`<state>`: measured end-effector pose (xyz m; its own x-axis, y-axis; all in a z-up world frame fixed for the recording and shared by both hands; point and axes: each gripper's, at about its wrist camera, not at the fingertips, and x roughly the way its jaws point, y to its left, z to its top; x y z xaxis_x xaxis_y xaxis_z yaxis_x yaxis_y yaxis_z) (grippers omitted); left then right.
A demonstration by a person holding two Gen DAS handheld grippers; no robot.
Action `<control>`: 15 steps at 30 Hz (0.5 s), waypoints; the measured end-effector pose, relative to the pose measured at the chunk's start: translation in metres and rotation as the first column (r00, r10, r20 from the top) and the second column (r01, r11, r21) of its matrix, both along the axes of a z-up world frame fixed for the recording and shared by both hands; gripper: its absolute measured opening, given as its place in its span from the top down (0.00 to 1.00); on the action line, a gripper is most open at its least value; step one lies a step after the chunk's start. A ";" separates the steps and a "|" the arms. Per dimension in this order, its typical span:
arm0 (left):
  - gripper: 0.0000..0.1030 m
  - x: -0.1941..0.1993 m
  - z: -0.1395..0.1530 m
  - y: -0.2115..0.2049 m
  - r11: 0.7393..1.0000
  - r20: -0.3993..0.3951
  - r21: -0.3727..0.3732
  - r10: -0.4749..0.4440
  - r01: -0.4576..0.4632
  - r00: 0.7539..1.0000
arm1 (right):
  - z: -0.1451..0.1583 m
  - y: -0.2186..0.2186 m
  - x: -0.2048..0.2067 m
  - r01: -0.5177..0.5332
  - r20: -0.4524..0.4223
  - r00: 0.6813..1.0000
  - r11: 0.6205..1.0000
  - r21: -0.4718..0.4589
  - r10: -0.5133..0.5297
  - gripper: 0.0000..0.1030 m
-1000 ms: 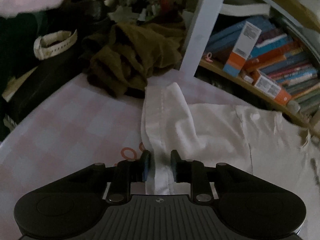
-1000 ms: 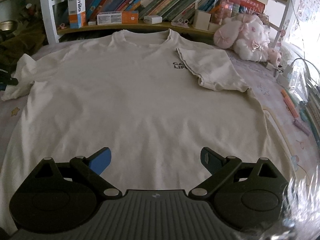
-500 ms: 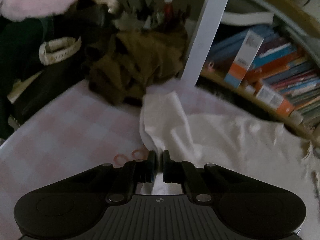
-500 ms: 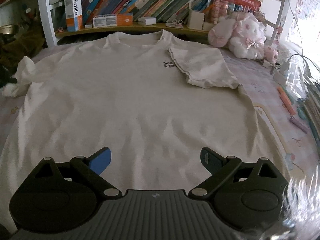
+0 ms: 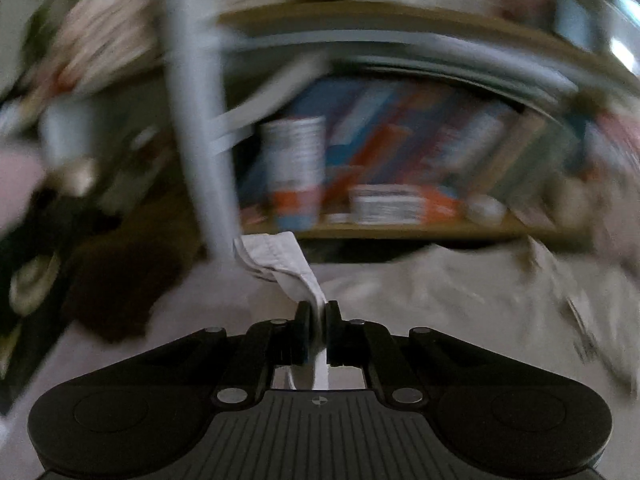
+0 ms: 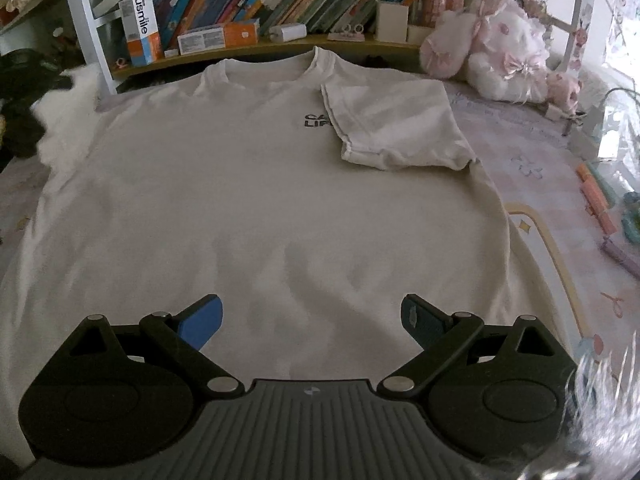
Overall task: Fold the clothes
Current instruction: 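Lift the pinched side with the left gripper, fold it over the front, release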
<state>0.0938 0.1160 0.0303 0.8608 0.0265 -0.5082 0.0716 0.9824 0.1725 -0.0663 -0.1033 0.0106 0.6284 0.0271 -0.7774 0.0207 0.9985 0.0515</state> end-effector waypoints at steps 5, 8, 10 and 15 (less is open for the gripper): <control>0.84 -0.001 -0.047 -0.073 0.949 -0.182 0.237 -0.168 0.209 0.969 | -0.008 -0.021 0.004 0.005 -0.028 1.000 1.000 0.029 -0.004 0.06; 0.75 -0.004 -0.059 -0.081 0.942 -0.228 0.249 -0.166 0.223 0.959 | -0.010 -0.030 0.006 0.008 -0.036 0.999 0.999 0.036 -0.006 0.06; 0.53 -0.009 -0.054 -0.073 0.959 -0.213 0.192 -0.165 0.206 0.963 | -0.012 -0.035 0.007 0.010 -0.041 0.999 0.999 0.040 -0.008 0.06; 0.40 -0.016 -0.031 -0.037 0.993 -0.176 -0.035 -0.119 0.115 0.977 | -0.013 -0.040 0.011 0.002 -0.039 0.999 0.999 0.048 0.000 0.05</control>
<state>0.0782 0.0787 -0.0003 0.7536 -0.0831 -0.6520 0.2134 0.9692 0.1231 -0.0554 -0.1438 -0.0019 0.5978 0.0647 -0.7990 0.0245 0.9948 0.0990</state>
